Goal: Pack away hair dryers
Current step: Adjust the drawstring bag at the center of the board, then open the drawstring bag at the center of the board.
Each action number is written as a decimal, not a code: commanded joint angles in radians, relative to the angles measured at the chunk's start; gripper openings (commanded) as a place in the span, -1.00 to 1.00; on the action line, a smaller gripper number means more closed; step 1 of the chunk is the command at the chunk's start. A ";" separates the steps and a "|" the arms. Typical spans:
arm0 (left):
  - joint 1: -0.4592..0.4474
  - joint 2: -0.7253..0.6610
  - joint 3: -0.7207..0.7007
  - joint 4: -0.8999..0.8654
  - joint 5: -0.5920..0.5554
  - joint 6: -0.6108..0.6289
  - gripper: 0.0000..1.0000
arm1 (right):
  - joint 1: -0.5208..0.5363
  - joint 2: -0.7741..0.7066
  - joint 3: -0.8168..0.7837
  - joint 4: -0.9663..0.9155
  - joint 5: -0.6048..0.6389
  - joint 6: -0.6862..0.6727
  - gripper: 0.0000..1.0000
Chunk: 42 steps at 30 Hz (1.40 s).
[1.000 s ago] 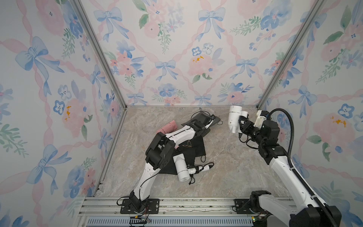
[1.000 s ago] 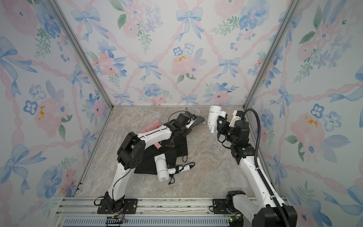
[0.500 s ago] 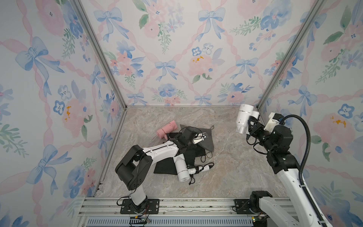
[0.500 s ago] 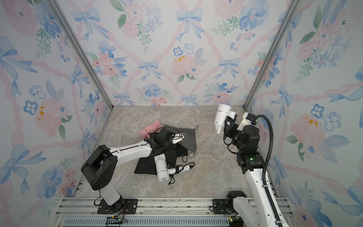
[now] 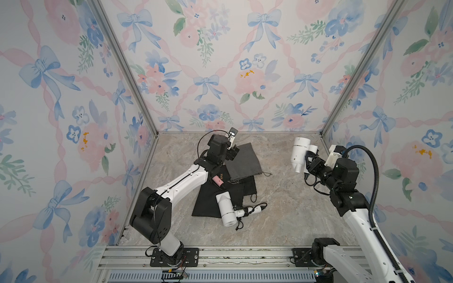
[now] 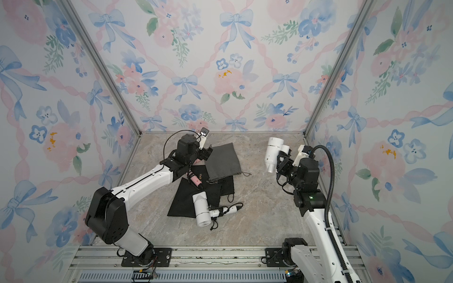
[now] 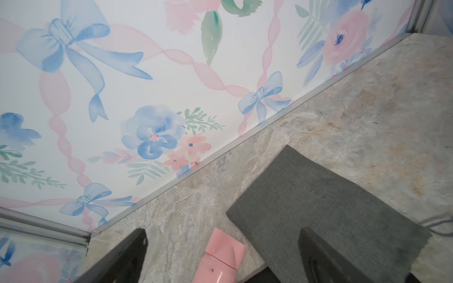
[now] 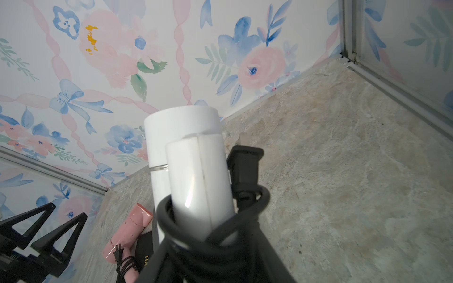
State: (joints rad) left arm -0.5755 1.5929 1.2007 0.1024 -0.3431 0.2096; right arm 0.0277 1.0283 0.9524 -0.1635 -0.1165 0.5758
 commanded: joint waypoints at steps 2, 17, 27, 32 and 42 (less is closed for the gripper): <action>-0.015 -0.023 -0.076 -0.059 0.067 -0.101 0.92 | 0.000 0.007 0.008 0.059 -0.029 -0.002 -0.43; -0.180 0.254 0.057 -0.221 0.188 0.100 0.49 | 0.003 0.058 0.005 0.028 -0.152 0.006 -0.42; -0.146 0.407 0.186 -0.324 0.232 0.113 0.37 | 0.021 0.117 -0.001 0.036 -0.181 -0.010 -0.42; -0.125 0.444 0.221 -0.365 0.264 0.122 0.31 | 0.021 0.132 -0.003 0.045 -0.186 -0.008 -0.42; -0.109 0.479 0.233 -0.389 0.312 0.120 0.23 | 0.025 0.148 0.003 0.063 -0.193 -0.003 -0.42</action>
State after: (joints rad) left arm -0.6930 2.0586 1.4193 -0.2592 -0.0650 0.3191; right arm 0.0414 1.1637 0.9482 -0.1688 -0.2852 0.5755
